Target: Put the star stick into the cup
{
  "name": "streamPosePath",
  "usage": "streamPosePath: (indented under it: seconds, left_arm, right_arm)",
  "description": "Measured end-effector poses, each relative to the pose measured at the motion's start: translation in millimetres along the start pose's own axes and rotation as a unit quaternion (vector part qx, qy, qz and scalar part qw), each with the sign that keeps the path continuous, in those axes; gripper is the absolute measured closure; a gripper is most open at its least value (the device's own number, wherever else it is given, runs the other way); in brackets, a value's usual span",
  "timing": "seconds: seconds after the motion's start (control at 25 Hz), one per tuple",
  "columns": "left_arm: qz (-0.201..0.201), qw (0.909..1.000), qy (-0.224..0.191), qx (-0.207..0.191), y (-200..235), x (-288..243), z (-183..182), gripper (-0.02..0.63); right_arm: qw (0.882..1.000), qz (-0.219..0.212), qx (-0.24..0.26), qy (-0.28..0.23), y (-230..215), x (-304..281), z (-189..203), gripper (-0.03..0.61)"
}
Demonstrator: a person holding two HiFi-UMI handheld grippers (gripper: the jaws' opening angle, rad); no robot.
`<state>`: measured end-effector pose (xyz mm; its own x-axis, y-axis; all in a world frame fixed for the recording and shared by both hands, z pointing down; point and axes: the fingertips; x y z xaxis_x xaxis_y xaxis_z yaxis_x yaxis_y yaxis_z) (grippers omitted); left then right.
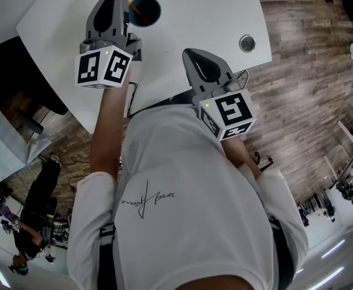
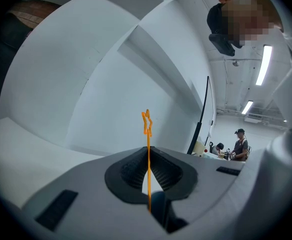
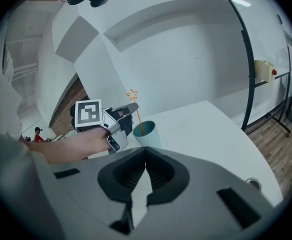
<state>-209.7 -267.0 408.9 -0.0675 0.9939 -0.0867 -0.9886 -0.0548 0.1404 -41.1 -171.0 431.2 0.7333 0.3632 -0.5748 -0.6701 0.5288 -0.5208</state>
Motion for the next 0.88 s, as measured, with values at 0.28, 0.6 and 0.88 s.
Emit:
streamPosePath:
  seconds: [0.28, 0.6, 0.88]
  left_arm:
    - [-0.003, 0.9999, 0.009, -0.007, -2, 0, 6, 0.597]
    - [0.001, 0.9997, 0.015, -0.017, -7, 0, 9, 0.597]
    - [0.002, 0.9996, 0.023, -0.018, -8, 0, 16, 0.597]
  right_arm:
    - [1.000, 0.001, -0.005, -0.001, -5, 2, -2, 0.568]
    - [1.000, 0.002, -0.005, -0.001, -7, 4, -2, 0.568]
    - [1.000, 0.003, -0.006, 0.000, -10, 4, -2, 0.568]
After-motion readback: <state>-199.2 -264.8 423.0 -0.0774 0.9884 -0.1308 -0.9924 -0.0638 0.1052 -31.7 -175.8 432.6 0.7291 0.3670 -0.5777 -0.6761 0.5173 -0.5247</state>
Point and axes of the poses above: the fingertips, and each gripper's own axes: x backward along the fingers, y to its left, z out of its underside, and after that the axes turned 15 degrees about -x, right-handed
